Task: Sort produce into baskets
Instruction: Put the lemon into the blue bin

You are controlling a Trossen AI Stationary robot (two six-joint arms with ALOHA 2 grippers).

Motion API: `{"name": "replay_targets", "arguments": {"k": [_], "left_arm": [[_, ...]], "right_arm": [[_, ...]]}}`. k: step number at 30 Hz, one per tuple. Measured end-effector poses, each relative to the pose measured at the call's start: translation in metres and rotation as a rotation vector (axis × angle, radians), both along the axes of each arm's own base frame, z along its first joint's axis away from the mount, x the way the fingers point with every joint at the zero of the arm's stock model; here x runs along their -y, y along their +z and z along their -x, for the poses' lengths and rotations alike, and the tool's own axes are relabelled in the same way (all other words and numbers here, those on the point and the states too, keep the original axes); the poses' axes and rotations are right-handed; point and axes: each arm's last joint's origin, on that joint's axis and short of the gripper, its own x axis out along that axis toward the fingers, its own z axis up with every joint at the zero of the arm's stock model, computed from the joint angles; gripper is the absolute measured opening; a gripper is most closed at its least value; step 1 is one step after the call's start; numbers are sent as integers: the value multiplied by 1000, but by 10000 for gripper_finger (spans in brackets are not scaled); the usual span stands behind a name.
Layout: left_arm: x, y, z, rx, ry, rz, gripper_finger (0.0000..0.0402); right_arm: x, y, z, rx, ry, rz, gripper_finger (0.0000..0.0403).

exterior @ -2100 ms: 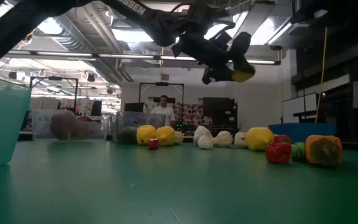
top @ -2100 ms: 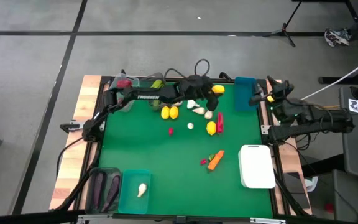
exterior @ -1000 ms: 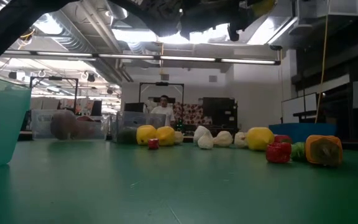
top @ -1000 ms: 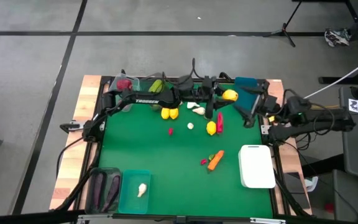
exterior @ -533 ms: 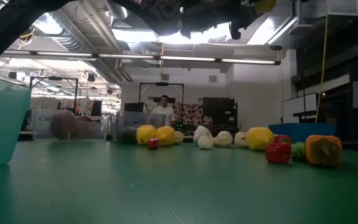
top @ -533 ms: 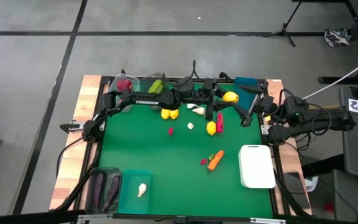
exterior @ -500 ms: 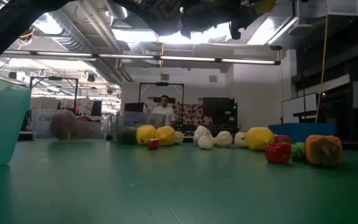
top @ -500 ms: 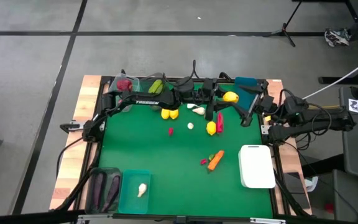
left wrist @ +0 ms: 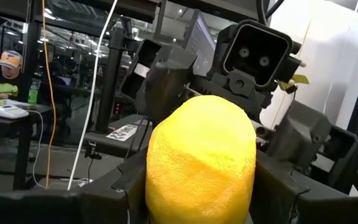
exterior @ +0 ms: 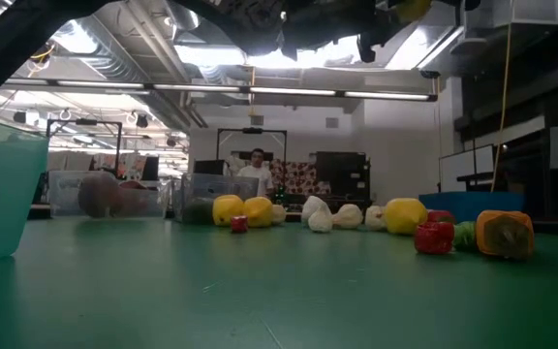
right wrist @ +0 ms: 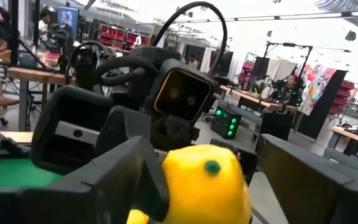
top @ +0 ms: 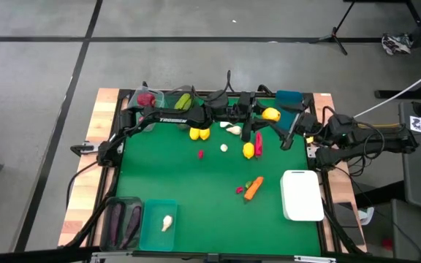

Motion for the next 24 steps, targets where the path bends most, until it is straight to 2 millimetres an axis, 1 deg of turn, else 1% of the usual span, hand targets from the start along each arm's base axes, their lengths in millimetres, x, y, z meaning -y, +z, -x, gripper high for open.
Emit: {"name": "replay_targets", "arguments": {"k": [10,19,24], "left_arm": [[3,0,-1,1,3,-13,198],[5,-1,-1,-5,4,-28,198],[5,-3,-2,-20,5,-33,198]], "right_arm": [[0,0,0,-4,7,6,215],[0,-2,0,-20,6,6,156],[0,-4,0,-45,2,1,135]]}}
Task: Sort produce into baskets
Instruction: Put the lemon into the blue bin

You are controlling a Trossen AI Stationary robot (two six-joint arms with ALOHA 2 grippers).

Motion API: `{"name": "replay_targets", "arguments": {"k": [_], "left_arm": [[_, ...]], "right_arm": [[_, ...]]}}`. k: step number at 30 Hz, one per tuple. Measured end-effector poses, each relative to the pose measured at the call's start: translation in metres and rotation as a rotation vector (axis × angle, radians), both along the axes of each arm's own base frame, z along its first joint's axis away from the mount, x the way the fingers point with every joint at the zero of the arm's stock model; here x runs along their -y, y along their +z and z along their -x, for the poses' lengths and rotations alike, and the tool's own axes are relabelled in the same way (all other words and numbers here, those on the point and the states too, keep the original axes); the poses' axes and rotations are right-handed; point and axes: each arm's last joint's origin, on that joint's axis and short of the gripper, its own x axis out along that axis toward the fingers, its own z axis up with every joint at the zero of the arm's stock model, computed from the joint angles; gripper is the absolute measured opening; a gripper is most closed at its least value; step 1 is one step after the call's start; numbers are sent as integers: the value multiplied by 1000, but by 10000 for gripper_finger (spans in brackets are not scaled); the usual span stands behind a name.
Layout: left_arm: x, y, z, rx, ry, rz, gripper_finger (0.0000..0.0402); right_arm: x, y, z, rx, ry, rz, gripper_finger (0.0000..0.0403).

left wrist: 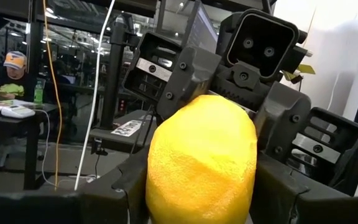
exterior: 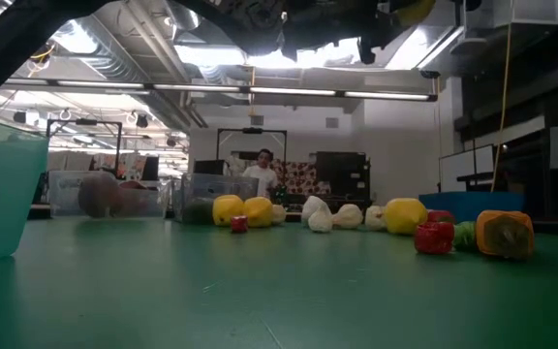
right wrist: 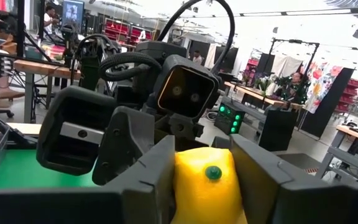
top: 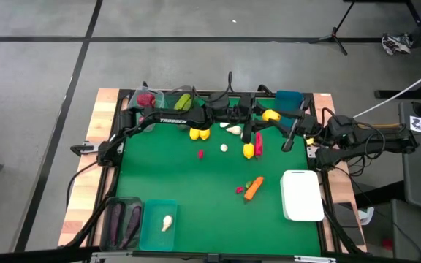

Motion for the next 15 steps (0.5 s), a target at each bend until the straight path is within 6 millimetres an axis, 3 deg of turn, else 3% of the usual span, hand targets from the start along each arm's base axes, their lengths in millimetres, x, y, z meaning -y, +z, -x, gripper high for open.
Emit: {"name": "replay_targets", "arguments": {"k": [11,15], "left_arm": [[0,0,0,-4,11,1,198],[0,-3,-1,-28,15,-1,216]], "right_arm": [[0,-1,0,-6,0,0,130],[0,-2,0,-18,-2,4,130]]}}
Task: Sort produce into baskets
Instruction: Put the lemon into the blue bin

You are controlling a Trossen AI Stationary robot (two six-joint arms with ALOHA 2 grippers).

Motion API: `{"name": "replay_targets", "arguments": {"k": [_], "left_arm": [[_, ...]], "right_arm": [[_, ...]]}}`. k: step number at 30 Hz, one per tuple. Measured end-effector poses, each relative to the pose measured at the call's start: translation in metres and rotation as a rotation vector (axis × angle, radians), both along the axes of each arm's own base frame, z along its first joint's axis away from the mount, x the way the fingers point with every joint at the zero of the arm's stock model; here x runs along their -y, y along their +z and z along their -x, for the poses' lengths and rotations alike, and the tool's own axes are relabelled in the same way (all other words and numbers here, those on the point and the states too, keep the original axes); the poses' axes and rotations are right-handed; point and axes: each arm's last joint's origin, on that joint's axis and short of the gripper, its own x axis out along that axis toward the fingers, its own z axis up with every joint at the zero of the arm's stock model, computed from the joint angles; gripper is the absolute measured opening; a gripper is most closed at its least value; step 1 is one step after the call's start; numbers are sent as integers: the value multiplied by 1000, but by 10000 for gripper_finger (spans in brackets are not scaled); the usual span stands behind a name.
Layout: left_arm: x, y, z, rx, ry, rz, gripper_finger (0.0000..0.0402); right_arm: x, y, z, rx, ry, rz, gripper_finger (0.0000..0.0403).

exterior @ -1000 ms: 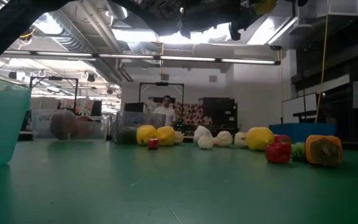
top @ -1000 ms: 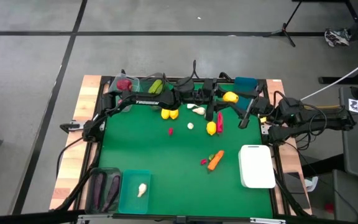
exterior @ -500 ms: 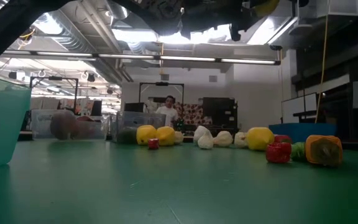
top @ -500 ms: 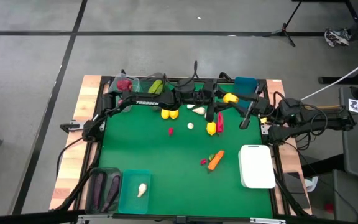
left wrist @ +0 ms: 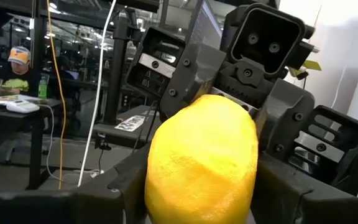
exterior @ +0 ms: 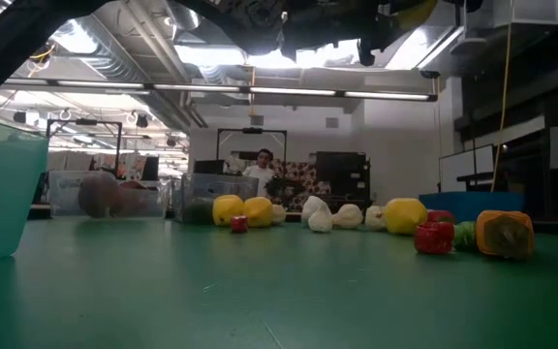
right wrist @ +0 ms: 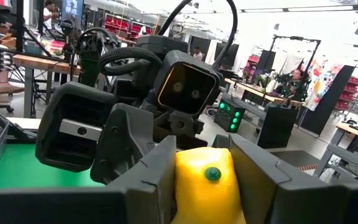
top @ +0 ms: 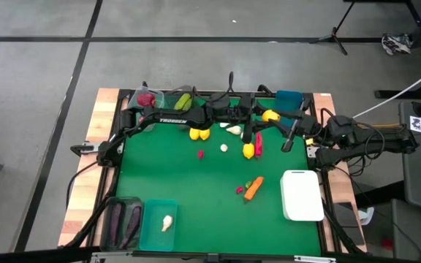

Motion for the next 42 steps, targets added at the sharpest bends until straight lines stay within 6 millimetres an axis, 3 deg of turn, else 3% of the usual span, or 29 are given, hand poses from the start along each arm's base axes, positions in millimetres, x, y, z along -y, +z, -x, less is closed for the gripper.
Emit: {"name": "replay_targets", "arguments": {"k": [7,13,22,31,34,42], "left_arm": [[-1,-2,0,-25,13,12,286],[-1,-4,0,-54,15,18,323],[4,-15,-2,-156,-14,31,352],[0,-30,-1,-306,18,22,356],[-8,-39,1,-396,62,41,356],[-12,-50,6,-520,73,82,356]], "right_arm": [[0,-1,0,-4,-6,3,128],[0,-1,0,-2,-8,0,128],[1,-1,0,-9,-42,-5,128],[3,0,6,0,-91,-9,128],[6,2,13,23,-194,-32,128],[17,-6,27,-4,-704,-93,128]]}}
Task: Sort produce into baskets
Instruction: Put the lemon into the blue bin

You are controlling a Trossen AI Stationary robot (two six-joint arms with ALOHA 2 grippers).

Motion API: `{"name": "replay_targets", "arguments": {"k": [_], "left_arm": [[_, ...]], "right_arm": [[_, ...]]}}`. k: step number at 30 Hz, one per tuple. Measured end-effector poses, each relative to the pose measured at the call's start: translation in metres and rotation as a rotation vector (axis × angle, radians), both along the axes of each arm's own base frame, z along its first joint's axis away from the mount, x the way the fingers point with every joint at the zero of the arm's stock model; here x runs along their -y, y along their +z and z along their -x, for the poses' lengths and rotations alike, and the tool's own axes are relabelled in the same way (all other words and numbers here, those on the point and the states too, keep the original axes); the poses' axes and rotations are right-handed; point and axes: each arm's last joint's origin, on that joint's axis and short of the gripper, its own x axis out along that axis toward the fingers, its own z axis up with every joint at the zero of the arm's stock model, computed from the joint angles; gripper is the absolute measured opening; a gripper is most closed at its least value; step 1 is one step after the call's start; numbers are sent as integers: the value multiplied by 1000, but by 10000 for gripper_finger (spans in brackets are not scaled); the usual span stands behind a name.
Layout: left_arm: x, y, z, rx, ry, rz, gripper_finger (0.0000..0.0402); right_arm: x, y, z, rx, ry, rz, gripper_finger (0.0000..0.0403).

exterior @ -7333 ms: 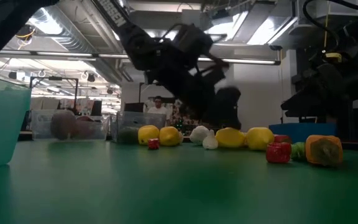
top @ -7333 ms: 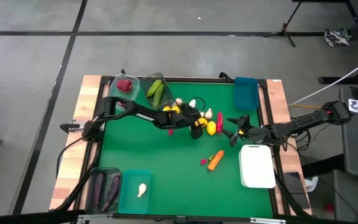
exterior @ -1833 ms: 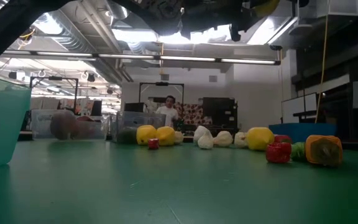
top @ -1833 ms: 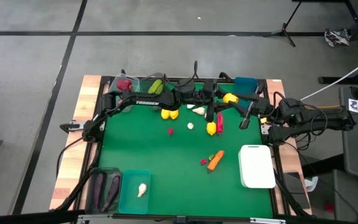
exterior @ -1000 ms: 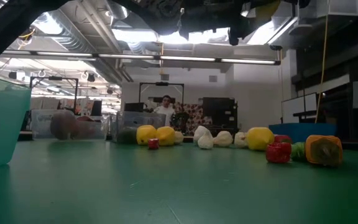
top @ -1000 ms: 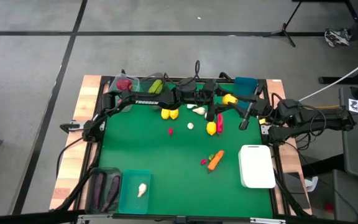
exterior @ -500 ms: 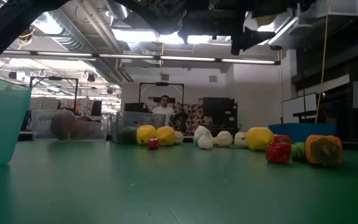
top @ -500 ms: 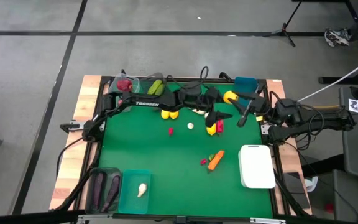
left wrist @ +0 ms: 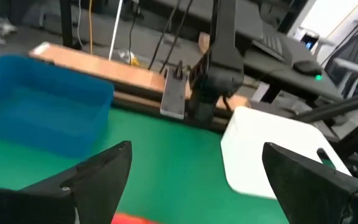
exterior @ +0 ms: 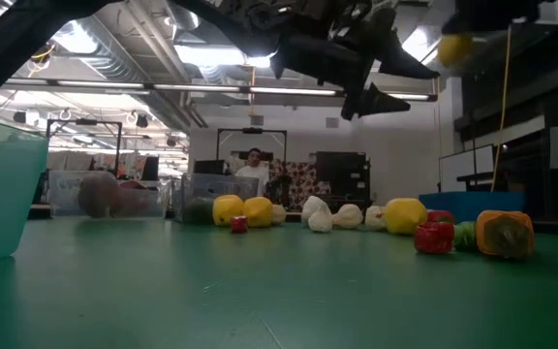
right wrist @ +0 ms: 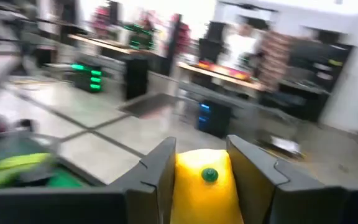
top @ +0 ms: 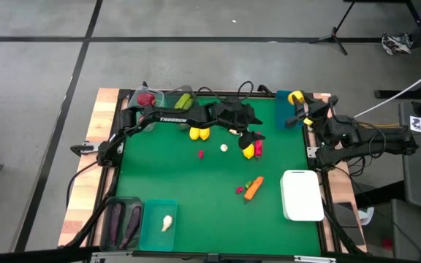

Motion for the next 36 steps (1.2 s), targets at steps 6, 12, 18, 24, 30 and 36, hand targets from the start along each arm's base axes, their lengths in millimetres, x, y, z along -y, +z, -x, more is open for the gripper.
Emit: {"name": "replay_targets", "arguments": {"k": [6,12,18,24,30,36], "left_arm": [[3,-2,0,-20,-2,14,356],[8,-5,0,-53,-8,21,356],[7,-12,4,-145,92,57,356],[7,-18,7,-212,119,70,356],[7,-19,7,-227,120,74,356],[7,-19,7,-228,119,72,356]], "right_arm": [[16,-19,2,21,-143,-105,128],[40,-40,5,64,-333,-237,128],[65,-55,-5,-5,-402,-331,128],[93,-78,-18,-131,-454,-439,128],[120,-101,-21,-224,-482,-576,129],[140,-117,-17,-265,-453,-709,129]]}}
